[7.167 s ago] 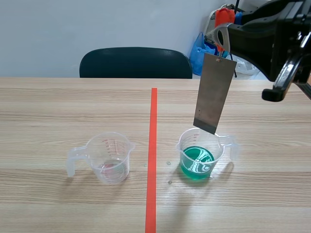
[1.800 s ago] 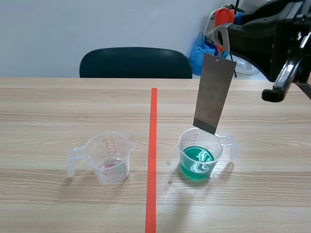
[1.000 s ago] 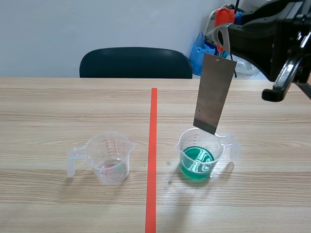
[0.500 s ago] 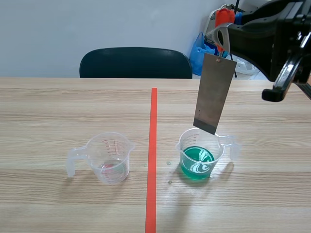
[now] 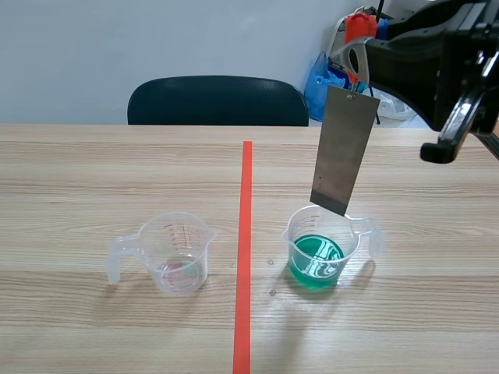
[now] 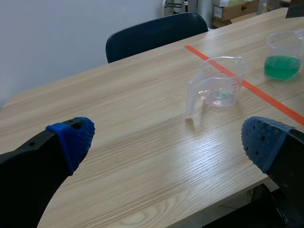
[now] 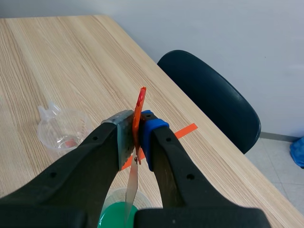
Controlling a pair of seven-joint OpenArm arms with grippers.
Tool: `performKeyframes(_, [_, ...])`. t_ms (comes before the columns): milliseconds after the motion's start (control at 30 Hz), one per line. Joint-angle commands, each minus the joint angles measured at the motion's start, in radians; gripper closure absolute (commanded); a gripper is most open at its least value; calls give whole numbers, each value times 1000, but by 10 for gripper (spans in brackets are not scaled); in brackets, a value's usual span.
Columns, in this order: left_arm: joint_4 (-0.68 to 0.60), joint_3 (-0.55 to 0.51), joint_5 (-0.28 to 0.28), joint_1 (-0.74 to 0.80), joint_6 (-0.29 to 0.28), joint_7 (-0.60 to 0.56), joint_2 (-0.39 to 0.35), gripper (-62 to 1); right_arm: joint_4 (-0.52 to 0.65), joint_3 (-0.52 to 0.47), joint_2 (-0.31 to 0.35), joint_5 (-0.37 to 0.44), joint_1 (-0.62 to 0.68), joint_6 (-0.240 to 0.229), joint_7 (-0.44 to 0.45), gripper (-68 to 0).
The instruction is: Do the redox reaction experiment
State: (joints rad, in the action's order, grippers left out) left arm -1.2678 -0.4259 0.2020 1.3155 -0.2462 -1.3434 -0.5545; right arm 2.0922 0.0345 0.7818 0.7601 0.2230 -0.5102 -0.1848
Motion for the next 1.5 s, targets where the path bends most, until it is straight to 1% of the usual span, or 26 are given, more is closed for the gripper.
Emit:
performKeyframes(0, [-11, -2, 3, 1, -2, -22, -3, -623, 11, -10, 13, 11, -9, 3, 14, -6])
performKeyframes(1000, [-11, -2, 4, 1, -2, -31, -3, -623, 11, -10, 13, 11, -10, 3, 14, -7])
performKeyframes(1133, [-11, -2, 4, 1, -2, -53, -3, -623, 11, -10, 13, 11, -10, 3, 14, -6])
performKeyframes(1467, [-11, -2, 4, 1, -2, -53, -3, -623, 11, -10, 13, 11, -10, 3, 14, -7])
